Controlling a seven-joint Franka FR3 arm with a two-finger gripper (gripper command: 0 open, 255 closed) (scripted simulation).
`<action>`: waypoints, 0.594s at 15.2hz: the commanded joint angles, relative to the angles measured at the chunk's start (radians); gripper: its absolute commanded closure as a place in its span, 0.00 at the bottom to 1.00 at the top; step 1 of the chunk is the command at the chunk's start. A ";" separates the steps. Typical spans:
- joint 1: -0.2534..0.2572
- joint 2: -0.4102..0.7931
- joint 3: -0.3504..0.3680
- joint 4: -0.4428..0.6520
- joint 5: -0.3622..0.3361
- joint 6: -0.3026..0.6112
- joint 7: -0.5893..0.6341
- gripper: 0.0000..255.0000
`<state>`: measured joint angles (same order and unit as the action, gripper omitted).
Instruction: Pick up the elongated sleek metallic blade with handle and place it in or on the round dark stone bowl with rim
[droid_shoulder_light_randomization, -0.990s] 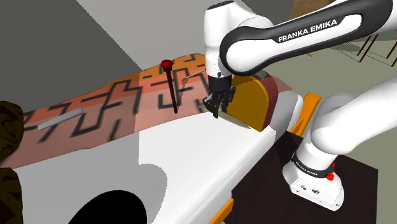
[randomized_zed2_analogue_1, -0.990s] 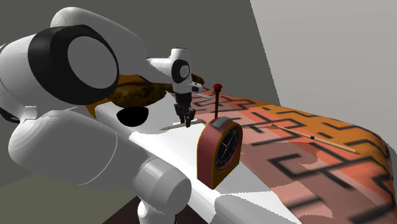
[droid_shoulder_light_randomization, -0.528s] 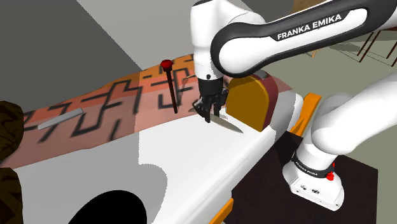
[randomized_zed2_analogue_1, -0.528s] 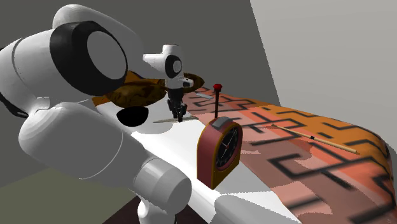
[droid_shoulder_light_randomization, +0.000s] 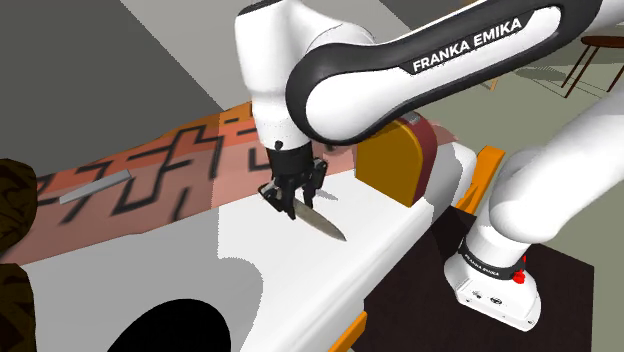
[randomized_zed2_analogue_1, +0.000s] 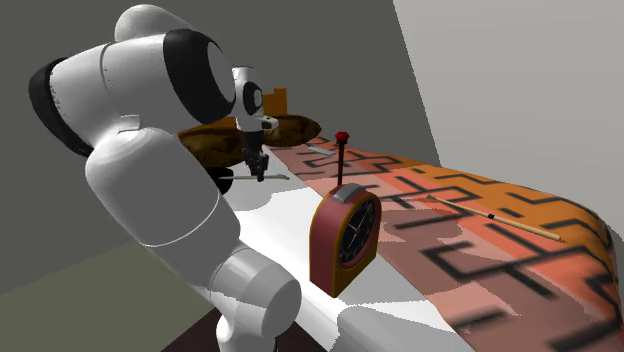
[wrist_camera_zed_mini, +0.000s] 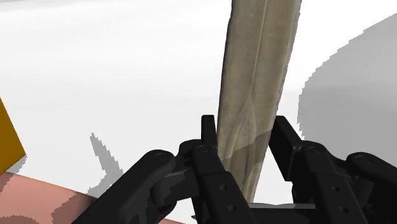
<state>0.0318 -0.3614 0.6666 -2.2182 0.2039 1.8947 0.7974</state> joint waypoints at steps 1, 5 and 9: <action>-0.004 0.059 0.050 0.054 -0.022 0.004 0.064 1.00; -0.011 0.208 0.154 0.186 -0.108 0.000 0.208 1.00; 0.018 0.402 0.241 0.340 -0.255 -0.026 0.380 1.00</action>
<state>0.0404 0.0067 0.8925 -1.9027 -0.0227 1.8734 1.1390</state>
